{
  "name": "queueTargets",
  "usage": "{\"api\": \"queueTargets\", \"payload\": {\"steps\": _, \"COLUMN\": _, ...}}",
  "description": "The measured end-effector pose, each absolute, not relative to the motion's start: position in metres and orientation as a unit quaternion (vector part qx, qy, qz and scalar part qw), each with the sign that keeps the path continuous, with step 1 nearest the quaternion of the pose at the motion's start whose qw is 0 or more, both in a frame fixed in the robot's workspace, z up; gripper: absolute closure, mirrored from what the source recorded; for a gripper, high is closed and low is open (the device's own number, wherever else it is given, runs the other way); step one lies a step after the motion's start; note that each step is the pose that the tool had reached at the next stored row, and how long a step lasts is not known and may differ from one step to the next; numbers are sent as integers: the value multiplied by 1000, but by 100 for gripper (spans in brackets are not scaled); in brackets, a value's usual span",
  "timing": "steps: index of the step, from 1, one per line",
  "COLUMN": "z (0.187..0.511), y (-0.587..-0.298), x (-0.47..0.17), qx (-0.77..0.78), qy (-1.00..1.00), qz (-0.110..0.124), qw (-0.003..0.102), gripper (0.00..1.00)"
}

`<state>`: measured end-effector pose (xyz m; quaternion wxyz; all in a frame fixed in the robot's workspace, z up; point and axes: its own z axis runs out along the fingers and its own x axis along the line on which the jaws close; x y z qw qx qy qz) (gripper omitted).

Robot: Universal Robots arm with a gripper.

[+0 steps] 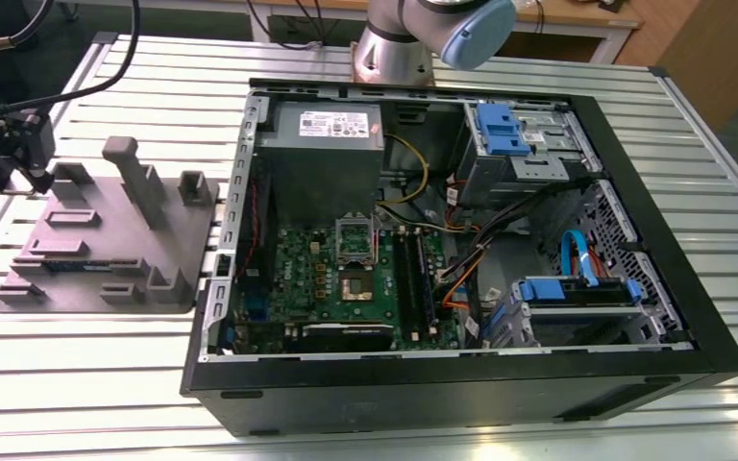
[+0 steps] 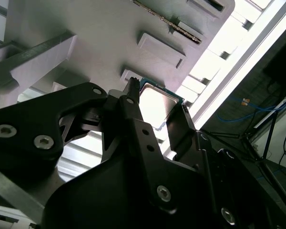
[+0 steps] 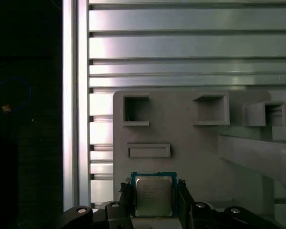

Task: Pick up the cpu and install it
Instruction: 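Pick up the cpu and move it towards the insertion slot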

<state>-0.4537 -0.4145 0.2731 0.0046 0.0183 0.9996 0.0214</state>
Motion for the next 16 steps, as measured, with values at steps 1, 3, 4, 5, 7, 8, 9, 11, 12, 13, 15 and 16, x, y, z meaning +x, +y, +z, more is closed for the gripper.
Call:
{"api": "queueTargets", "payload": {"steps": 1, "z": 274, "y": -415, "x": -454, "qx": 18, "qy": 1000, "qz": 21, "qw": 5, "gripper": 53}}
{"api": "queueTargets", "payload": {"steps": 3, "z": 275, "y": -415, "x": -454, "qx": 18, "qy": 1000, "qz": 21, "qw": 5, "gripper": 53}}
{"api": "queueTargets", "payload": {"steps": 4, "z": 275, "y": -415, "x": -454, "qx": 18, "qy": 1000, "qz": 22, "qw": 5, "gripper": 53}}
{"api": "queueTargets", "payload": {"steps": 5, "z": 275, "y": -415, "x": -454, "qx": 18, "qy": 1000, "qz": 22, "qw": 5, "gripper": 53}}
{"api": "queueTargets", "payload": {"steps": 7, "z": 276, "y": -415, "x": -454, "qx": 18, "qy": 1000, "qz": 21, "qw": 5, "gripper": 53}}
{"api": "queueTargets", "payload": {"steps": 8, "z": 276, "y": -415, "x": -454, "qx": 18, "qy": 1000, "qz": 22, "qw": 5, "gripper": 53}}
{"api": "queueTargets", "payload": {"steps": 9, "z": 276, "y": -415, "x": -454, "qx": 18, "qy": 1000, "qz": 22, "qw": 5, "gripper": 53}}
{"api": "queueTargets", "payload": {"steps": 11, "z": 277, "y": -415, "x": -454, "qx": 18, "qy": 1000, "qz": 21, "qw": 5, "gripper": 53}}
{"api": "queueTargets", "payload": {"steps": 12, "z": 277, "y": -415, "x": -454, "qx": 18, "qy": 1000, "qz": 21, "qw": 5, "gripper": 53}}
{"api": "queueTargets", "payload": {"steps": 13, "z": 277, "y": -415, "x": -454, "qx": 18, "qy": 1000, "qz": 22, "qw": 5, "gripper": 53}}
{"api": "queueTargets", "payload": {"steps": 15, "z": 277, "y": -415, "x": -454, "qx": 18, "qy": 1000, "qz": 22, "qw": 5, "gripper": 53}}
{"api": "queueTargets", "payload": {"steps": 16, "z": 277, "y": -415, "x": -454, "qx": 18, "qy": 1000, "qz": 22, "qw": 5, "gripper": 53}}
